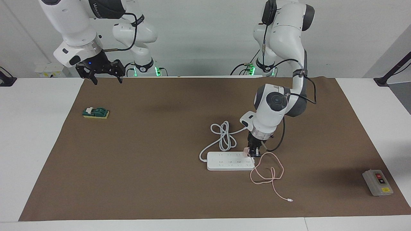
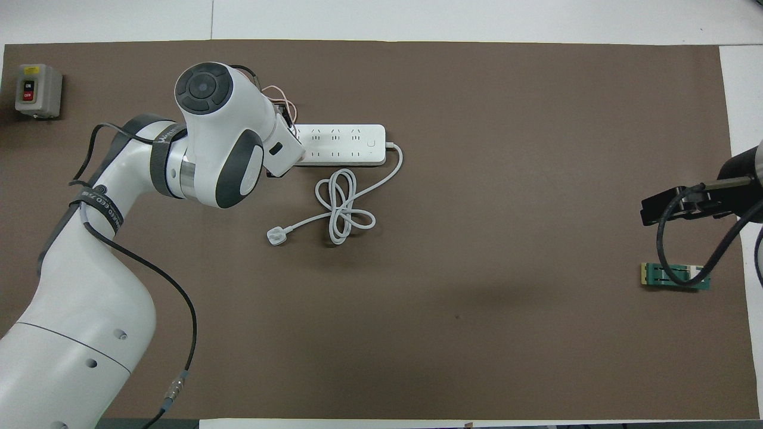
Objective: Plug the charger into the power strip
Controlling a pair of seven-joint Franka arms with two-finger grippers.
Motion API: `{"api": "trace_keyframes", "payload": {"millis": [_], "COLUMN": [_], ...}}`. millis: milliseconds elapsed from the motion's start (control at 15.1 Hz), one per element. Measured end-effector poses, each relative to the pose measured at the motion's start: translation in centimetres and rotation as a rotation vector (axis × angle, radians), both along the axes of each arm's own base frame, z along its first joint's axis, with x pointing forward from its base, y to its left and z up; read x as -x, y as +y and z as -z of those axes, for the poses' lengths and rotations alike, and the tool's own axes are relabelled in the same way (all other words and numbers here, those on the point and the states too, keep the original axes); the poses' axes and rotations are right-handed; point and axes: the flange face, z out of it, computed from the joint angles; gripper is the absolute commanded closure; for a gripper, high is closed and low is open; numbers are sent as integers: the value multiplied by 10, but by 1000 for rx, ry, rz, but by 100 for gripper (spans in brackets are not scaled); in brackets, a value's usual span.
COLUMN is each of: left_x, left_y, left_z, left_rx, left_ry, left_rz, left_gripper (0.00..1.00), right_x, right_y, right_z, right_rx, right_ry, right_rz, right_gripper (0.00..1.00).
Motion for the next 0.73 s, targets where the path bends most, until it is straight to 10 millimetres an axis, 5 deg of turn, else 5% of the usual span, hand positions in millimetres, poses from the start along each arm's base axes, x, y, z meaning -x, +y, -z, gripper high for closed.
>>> {"api": "trace_keyframes", "payload": {"millis": [397, 463, 530, 728], "left_x": [-3, -3, -3, -2], "left_y": [5, 5, 5, -7], "left_z": [3, 3, 3, 24], "left_rx": [28, 28, 28, 45], "left_ry": [17, 17, 17, 41], "left_rz": [-33, -34, -34, -37], "left_gripper": [100, 60, 1, 0], "right_x": [0, 0, 0, 0], "right_y": [0, 0, 0, 0], "right_z": [0, 0, 0, 0], "right_rx": [0, 0, 0, 0], "right_ry": [0, 0, 0, 0], "right_rz": [0, 0, 0, 0], "right_gripper": [0, 0, 0, 0]}}
